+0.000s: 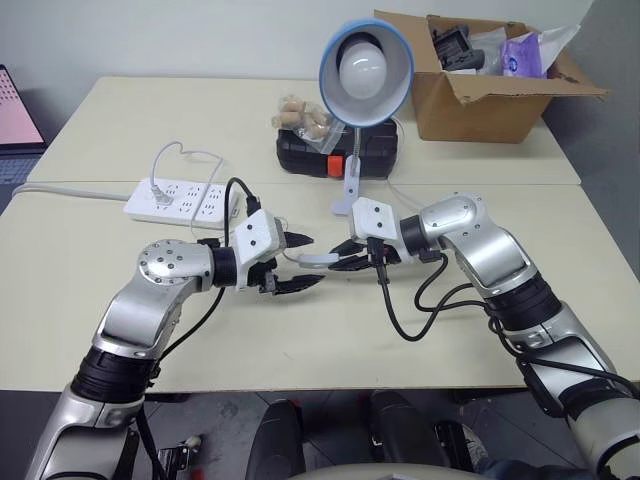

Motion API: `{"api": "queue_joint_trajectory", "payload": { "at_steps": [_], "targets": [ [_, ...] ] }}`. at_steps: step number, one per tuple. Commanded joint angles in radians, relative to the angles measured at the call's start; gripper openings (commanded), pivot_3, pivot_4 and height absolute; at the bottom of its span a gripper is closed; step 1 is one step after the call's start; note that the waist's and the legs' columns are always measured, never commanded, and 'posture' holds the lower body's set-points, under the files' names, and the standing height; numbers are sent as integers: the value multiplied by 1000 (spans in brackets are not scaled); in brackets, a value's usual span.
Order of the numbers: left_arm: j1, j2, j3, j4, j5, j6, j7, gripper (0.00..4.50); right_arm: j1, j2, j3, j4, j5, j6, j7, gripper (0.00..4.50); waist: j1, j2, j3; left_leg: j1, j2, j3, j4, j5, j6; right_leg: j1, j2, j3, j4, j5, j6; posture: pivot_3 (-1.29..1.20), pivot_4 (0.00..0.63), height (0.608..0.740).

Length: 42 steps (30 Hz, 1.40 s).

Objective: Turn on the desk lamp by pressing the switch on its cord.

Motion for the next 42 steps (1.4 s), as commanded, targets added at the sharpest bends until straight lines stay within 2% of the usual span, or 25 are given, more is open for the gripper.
{"api": "queue_joint_trajectory", "payload": {
  "at_steps": [1,10,15,24,26,27,29,35,40,42],
  "targets": [
    [-32,-11,-7,9,21,-36,-2,2642,-15,-3,-13,-33,19,-10,5,367,0,0,0,0,0,0,0,0,0,0,0,0,0,0,0,0,150,740],
    [-56,-21,-15,53,56,-86,-9,872,-13,-10,-12,-43,24,-8,8,367,0,0,0,0,0,0,0,0,0,0,0,0,0,0,0,0,150,740],
    [-59,-26,-9,66,69,-108,-16,697,-14,-12,-11,-40,24,-14,13,367,0,0,0,0,0,0,0,0,0,0,0,0,0,0,0,0,150,740],
    [-45,-43,3,50,44,-165,-39,682,-12,-10,-9,-46,28,-26,26,367,0,0,0,0,0,0,0,0,0,0,0,0,0,0,0,0,150,740],
    [-40,-39,3,57,45,-170,-49,1347,-11,-9,-9,-45,28,-33,28,367,0,0,0,0,0,0,0,0,0,0,0,0,0,0,0,0,150,740],
    [-38,-36,2,60,44,-170,-56,1445,-11,-9,-9,-44,27,-35,29,367,-1,0,0,0,0,0,0,0,0,0,0,0,0,0,0,0,150,740],
    [-33,-29,-2,63,52,-178,-65,2000,-10,-10,-9,-40,25,-43,31,367,0,0,0,0,0,0,0,0,0,0,0,0,0,0,0,0,150,740],
    [1,12,18,51,68,-214,-66,3265,-16,-15,-1,2,2,-92,25,367,0,0,0,0,0,0,0,0,0,0,0,0,0,0,0,0,150,740],
    [92,99,132,-12,28,-191,-60,4273,-39,22,10,154,-48,-198,-19,367,-5,0,0,0,0,0,0,0,0,0,0,0,0,0,0,0,150,740],
    [130,126,172,-32,14,-179,-59,4500,-53,42,12,220,-68,-247,-42,367,-5,0,0,0,1,0,0,0,0,0,0,0,0,0,0,0,150,740]
  ]
}}
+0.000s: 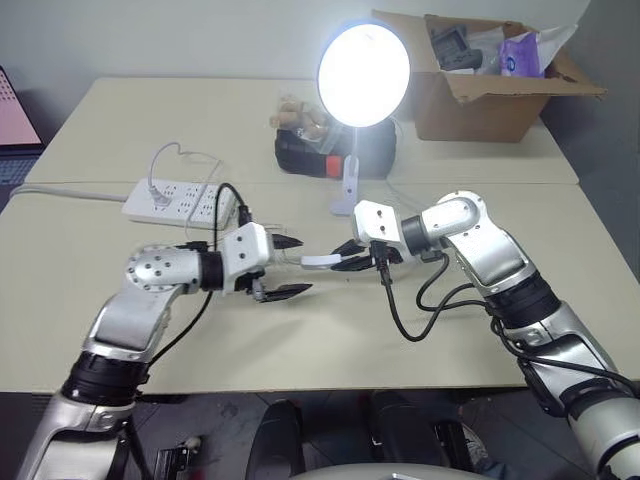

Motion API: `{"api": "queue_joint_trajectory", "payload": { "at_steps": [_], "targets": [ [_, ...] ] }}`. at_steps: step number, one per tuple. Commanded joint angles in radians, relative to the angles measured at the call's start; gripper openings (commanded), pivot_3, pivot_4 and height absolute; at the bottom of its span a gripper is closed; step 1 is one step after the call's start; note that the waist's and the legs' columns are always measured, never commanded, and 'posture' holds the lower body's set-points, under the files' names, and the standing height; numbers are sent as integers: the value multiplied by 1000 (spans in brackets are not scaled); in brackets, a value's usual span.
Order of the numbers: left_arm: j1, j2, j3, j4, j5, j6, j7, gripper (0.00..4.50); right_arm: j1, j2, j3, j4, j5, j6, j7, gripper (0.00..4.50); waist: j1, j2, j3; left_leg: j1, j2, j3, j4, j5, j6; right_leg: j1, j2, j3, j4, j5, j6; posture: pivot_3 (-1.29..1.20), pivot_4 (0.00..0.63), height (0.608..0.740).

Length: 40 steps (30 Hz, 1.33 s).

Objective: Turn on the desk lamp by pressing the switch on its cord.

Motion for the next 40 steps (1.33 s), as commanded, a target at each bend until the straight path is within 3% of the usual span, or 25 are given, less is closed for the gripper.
{"api": "queue_joint_trajectory", "payload": {
  "at_steps": [1,5,12,14,15,22,27,36,40],
  "targets": [
    [40,40,88,-64,-37,12,8,4500,-44,27,-2,80,-33,-95,-38,367,2,0,0,0,0,0,0,0,0,0,0,0,0,0,0,0,150,740],
    [176,88,215,-134,-87,61,9,4500,-92,103,8,272,-82,-194,-104,367,0,0,0,0,0,1,0,0,0,0,0,0,0,0,0,0,150,740],
    [292,95,256,-225,-105,91,36,4500,-144,185,0,491,-136,-304,-163,367,7,0,0,0,0,0,-1,0,0,0,0,0,0,0,-1,0,150,740],
    [303,93,258,-234,-105,95,45,4500,-148,186,-7,514,-141,-320,-164,1072,7,0,0,0,0,1,0,0,0,0,-1,0,0,0,-1,0,150,740],
    [305,93,259,-237,-107,99,48,4500,-146,182,-9,514,-138,-324,-153,1221,7,0,0,0,0,1,0,0,0,0,-1,0,0,0,-1,0,150,740],
    [321,82,276,-254,-131,123,74,4500,-44,86,-24,251,-59,-232,8,3174,6,1,0,0,0,0,-1,0,0,0,-1,0,0,-1,-1,0,150,740],
    [308,86,301,-262,-145,164,115,4500,16,-15,-85,48,-14,-154,28,4369,6,1,0,0,0,0,-1,0,0,0,-1,0,0,-1,-1,0,150,740],
    [350,148,355,-317,-140,231,125,4500,219,-273,-254,-316,134,26,70,4439,13,0,0,0,0,0,-1,0,0,0,-1,0,-1,-1,-1,0,150,740],
    [374,156,354,-307,-143,225,104,4500,268,-306,-286,-387,158,75,23,4439,9,1,0,1,0,1,-1,0,0,0,-1,0,-1,-2,-2,0,150,740]
  ]
}}
